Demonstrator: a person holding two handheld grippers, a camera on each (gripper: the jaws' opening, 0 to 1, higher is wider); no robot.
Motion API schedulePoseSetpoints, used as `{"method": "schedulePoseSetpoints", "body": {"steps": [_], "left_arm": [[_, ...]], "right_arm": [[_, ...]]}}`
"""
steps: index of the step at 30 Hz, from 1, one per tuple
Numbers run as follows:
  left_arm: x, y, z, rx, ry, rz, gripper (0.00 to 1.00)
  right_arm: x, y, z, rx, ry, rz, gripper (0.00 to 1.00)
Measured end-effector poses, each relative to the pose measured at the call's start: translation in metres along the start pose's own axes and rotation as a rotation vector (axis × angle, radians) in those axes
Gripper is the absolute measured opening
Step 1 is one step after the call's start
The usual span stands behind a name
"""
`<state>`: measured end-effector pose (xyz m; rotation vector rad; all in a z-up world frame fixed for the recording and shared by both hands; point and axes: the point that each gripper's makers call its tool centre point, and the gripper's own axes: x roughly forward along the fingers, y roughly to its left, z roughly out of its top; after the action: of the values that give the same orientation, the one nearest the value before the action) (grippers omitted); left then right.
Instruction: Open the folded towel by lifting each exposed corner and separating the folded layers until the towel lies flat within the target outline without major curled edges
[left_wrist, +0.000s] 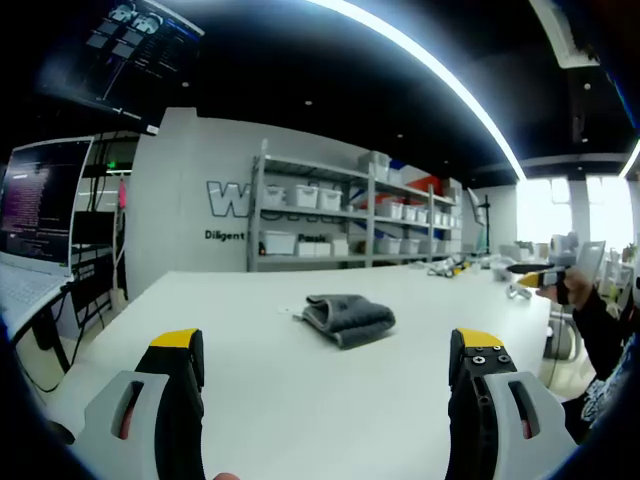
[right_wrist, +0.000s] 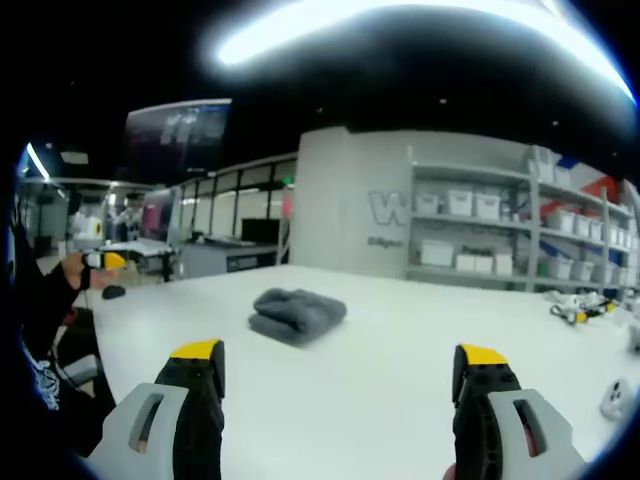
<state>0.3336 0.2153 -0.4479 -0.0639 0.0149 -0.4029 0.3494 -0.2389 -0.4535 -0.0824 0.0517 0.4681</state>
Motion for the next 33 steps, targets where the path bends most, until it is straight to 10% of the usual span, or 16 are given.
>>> {"method": "schedulePoseSetpoints", "body": {"steps": [33], "left_arm": [[0.009,-0.007,0.003,-0.001,0.033,-0.009,0.99]], "right_arm": [[0.003,0.0,0.005,-0.027,0.009,0.005,0.9]]}}
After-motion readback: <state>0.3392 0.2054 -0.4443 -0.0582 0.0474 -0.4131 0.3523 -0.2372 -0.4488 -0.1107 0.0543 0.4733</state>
